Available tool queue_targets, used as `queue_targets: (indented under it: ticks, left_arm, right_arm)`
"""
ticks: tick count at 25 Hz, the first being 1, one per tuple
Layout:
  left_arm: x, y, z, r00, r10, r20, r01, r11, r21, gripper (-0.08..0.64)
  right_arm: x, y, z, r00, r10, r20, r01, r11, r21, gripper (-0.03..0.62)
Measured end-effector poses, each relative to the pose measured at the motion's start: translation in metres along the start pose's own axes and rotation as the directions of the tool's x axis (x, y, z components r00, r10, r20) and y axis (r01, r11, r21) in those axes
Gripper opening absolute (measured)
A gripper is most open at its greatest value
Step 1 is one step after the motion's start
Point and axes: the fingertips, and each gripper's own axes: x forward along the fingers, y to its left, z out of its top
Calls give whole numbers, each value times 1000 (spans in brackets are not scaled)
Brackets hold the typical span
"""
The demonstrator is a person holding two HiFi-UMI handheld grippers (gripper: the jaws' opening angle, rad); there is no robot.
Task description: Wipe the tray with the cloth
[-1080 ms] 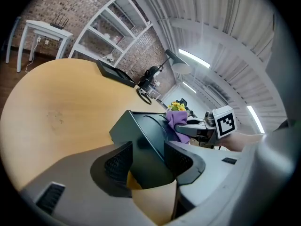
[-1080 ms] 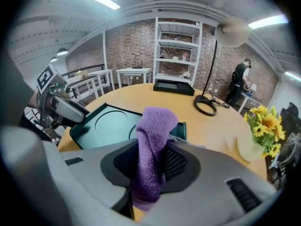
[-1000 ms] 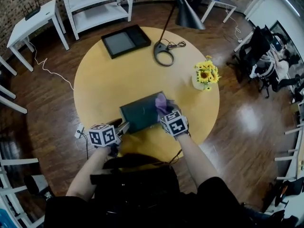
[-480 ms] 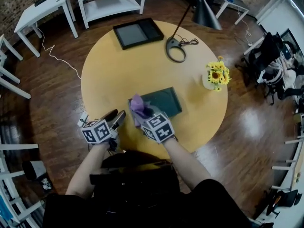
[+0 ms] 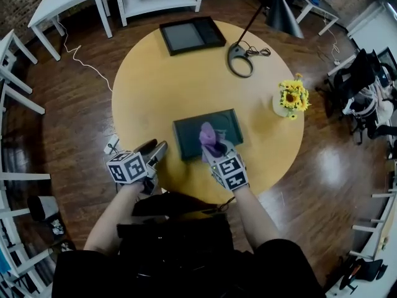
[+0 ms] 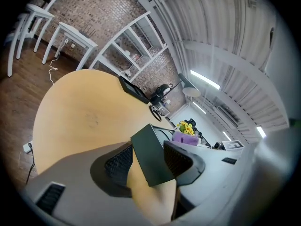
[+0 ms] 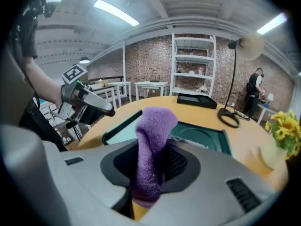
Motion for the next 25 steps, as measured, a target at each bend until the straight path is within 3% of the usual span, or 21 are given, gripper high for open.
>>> queue_targets:
  ticks: [8, 12, 16, 21, 25]
  left_arm:
    - [10, -8, -10, 998, -24, -61, 26, 999, 39, 192]
    - [15, -9, -12, 997, -28, -69, 31, 999, 37, 192]
    - [16, -9, -15, 998, -30, -60, 32, 999, 25, 192]
    - [15, -7, -9, 999, -23, -31, 23, 1000, 13, 192]
    - [14, -6, -7, 1000, -20, -6, 20, 1000, -11, 192]
  right_arm:
    - [-37, -76, -33, 982, -191, 3, 190, 975, 118, 110]
    - [-41, -88, -33, 981, -187, 51, 170, 955, 243, 110]
    - [-40, -89, -38, 978, -204, 46, 183, 941, 285, 110]
    - [-34, -89, -42, 977, -208, -57, 215, 948, 235, 110]
    - [-33, -89, -41, 977, -130, -170, 169, 957, 236, 110]
